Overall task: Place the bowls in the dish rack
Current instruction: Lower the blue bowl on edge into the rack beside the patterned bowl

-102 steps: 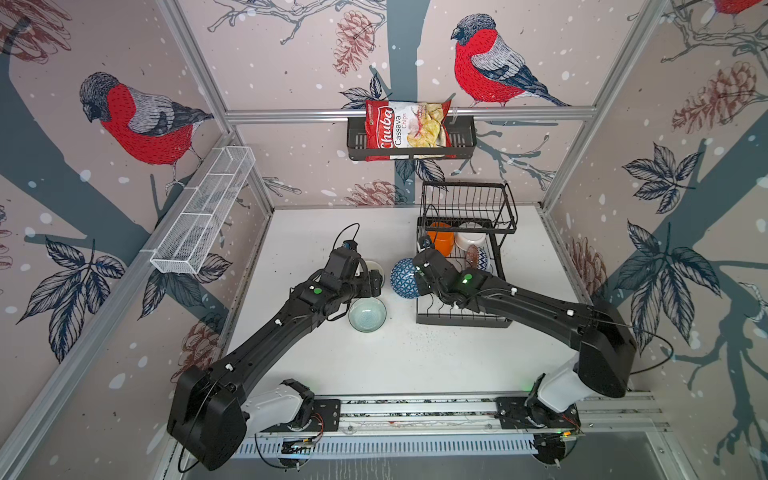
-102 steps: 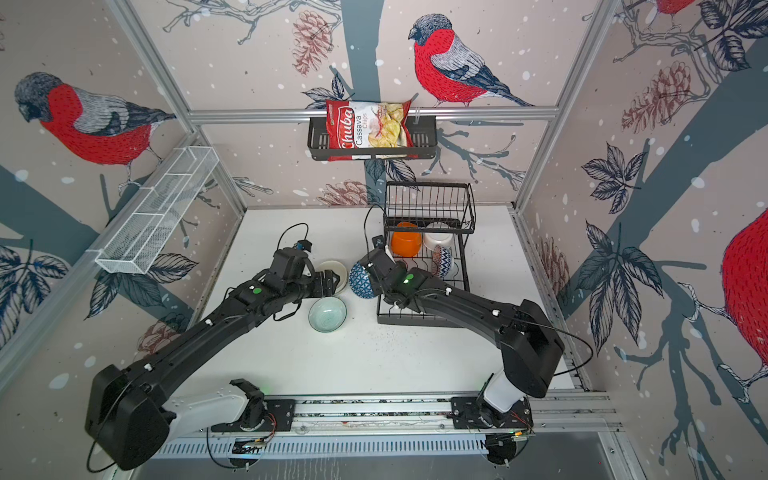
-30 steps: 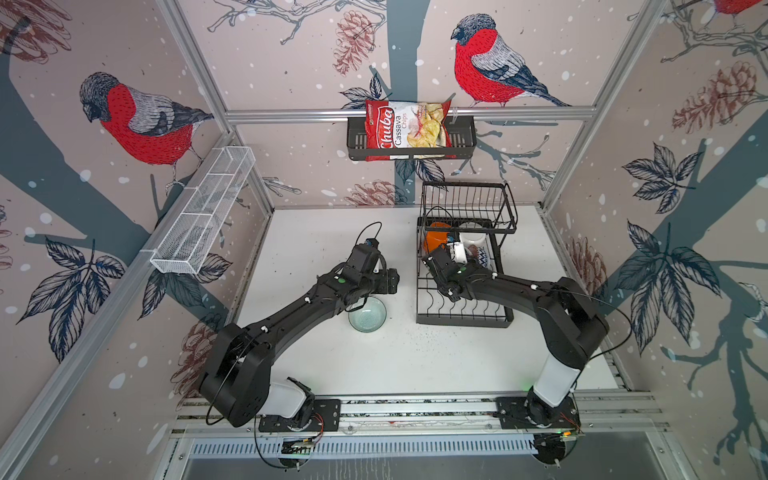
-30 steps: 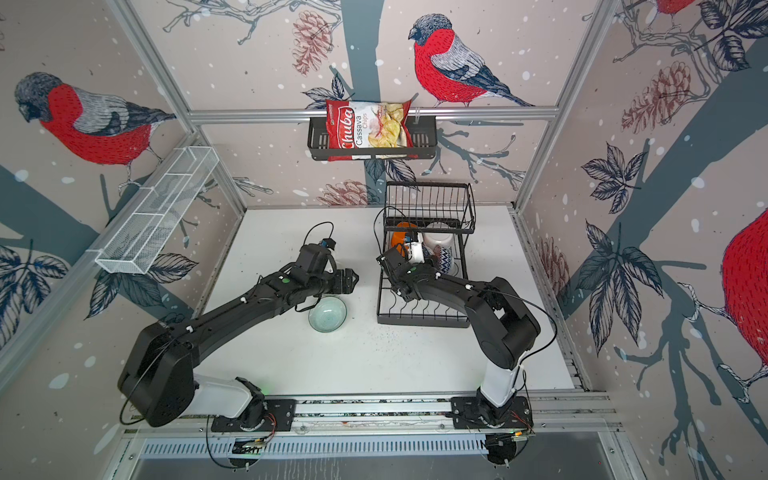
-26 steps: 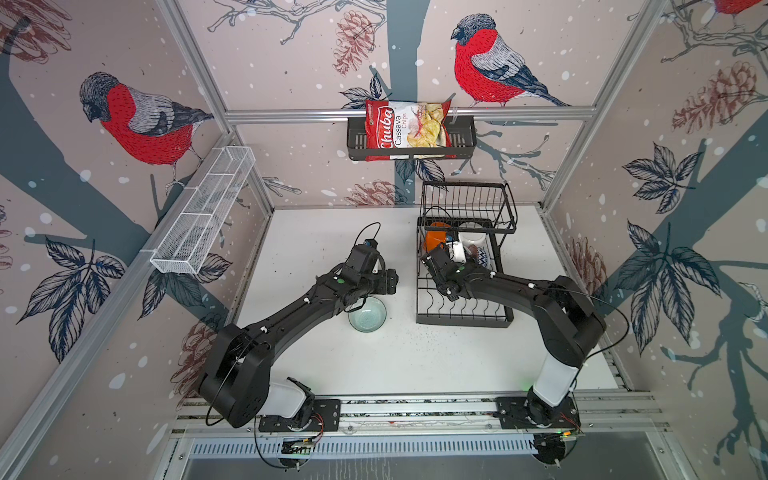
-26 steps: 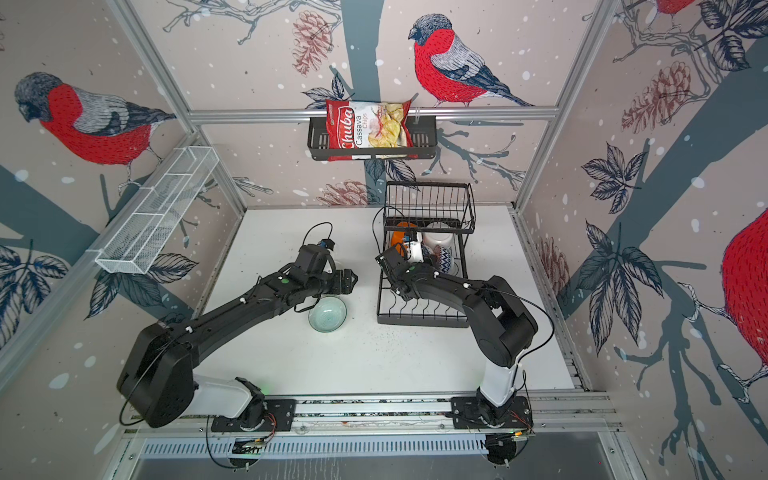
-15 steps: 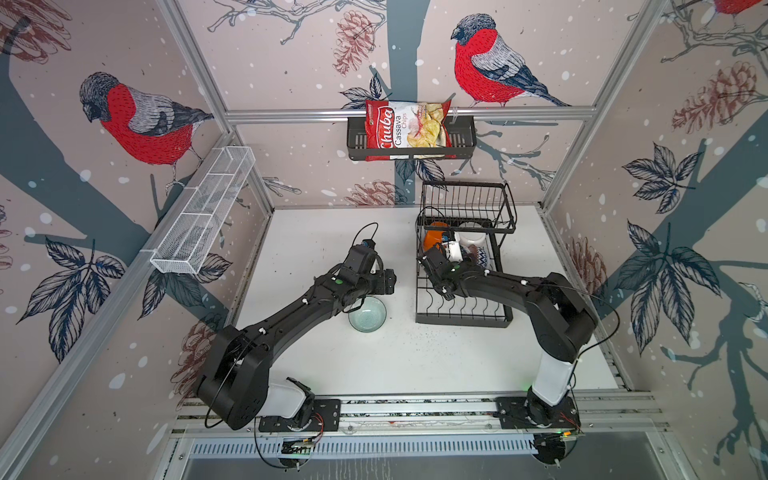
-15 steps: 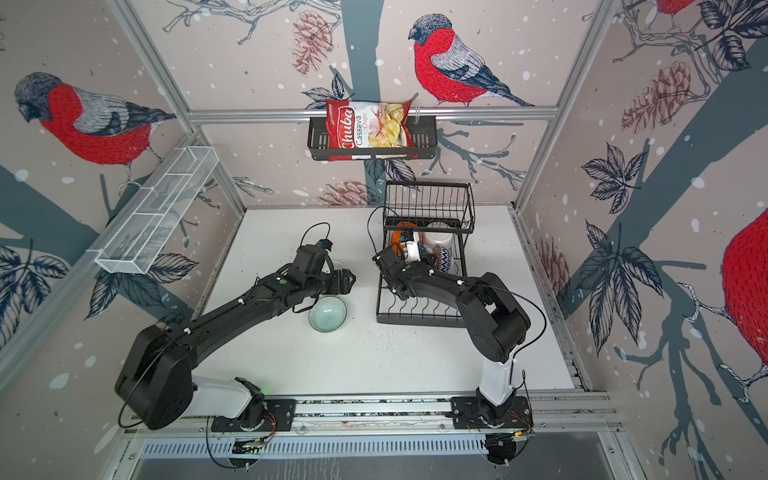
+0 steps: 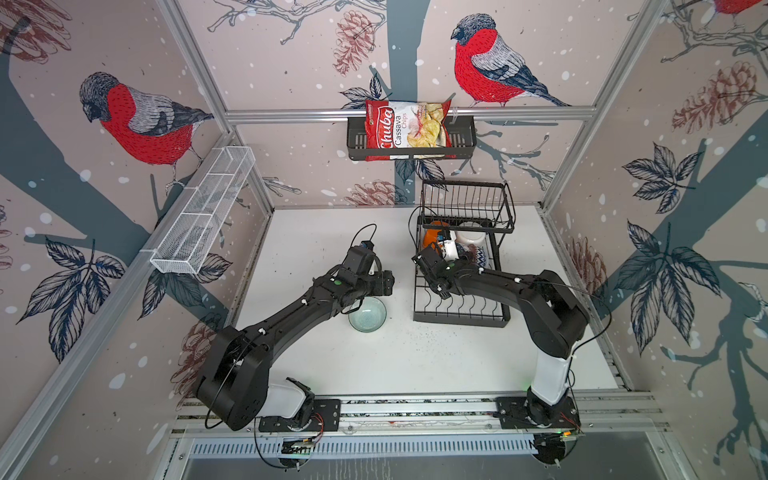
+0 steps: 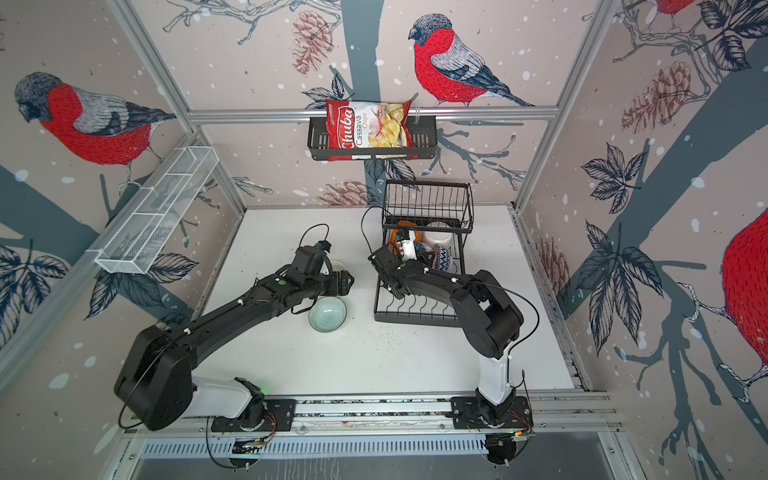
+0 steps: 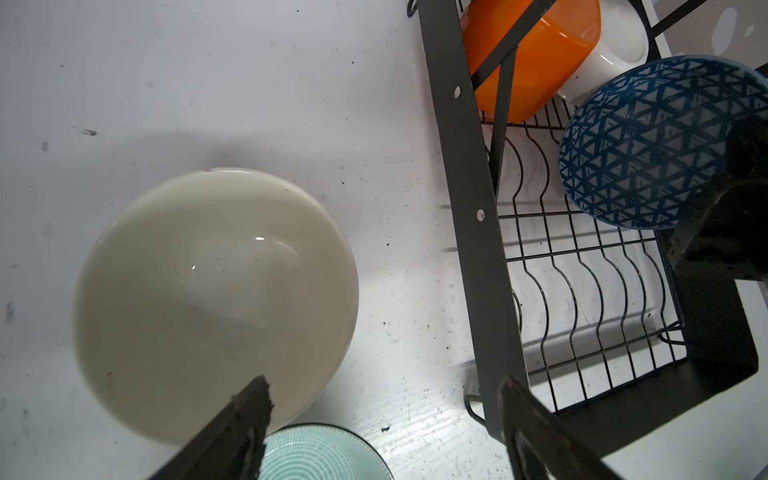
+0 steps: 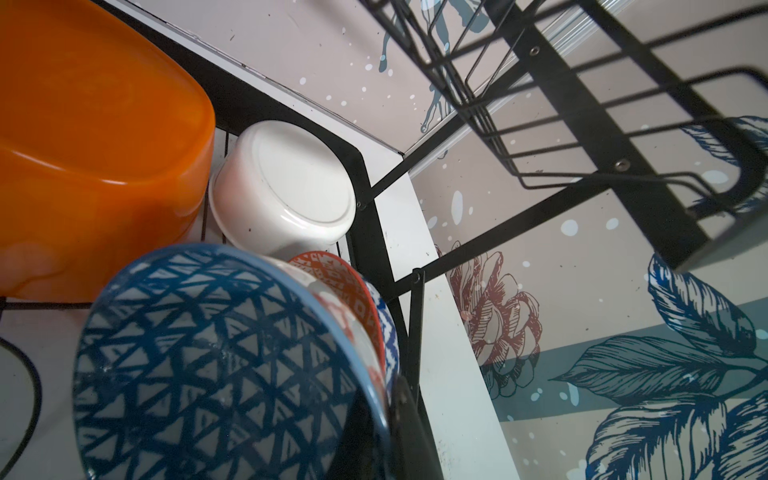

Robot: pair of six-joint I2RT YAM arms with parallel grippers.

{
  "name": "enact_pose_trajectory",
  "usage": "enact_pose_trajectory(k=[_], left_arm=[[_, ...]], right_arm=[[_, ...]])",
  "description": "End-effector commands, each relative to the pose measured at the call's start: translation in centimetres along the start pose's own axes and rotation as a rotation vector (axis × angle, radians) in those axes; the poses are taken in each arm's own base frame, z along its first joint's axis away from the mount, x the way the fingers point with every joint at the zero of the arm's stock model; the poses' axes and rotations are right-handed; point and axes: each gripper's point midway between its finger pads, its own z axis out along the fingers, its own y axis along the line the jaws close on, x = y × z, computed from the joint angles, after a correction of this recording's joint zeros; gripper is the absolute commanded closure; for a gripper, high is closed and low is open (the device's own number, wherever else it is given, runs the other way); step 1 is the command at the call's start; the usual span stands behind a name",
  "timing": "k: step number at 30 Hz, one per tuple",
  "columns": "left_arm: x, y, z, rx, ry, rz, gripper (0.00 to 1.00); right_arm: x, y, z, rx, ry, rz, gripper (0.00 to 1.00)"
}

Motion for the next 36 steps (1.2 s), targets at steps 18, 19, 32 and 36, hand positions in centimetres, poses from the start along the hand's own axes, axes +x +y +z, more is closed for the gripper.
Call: enact_pose_trajectory(k=[18, 19, 32, 36], left_arm=[[-1.0, -0.9, 0.2, 0.046, -0.031, 0.020, 0.14], [-1.0, -0.8, 0.3, 0.045, -0.029, 0.020, 0.14], [-0.8, -0.6, 0.4, 0.036, -0.022, 0.018, 0.14], [-0.7, -0.6, 0.5, 0.036, -0.019, 0.017, 0.14]], right_arm=[[-0.5, -0.6, 0.8, 0.166, -0.019, -0.011, 1.00], [-0.4, -0.5, 1.0, 0.169, -0.017, -0.011, 1.00], [-0.2, 0.5, 2.2, 0.162, 0.000, -0.018, 1.00], [-0.3, 0.8, 2.5, 0.161, 0.005, -0.021, 1.00]])
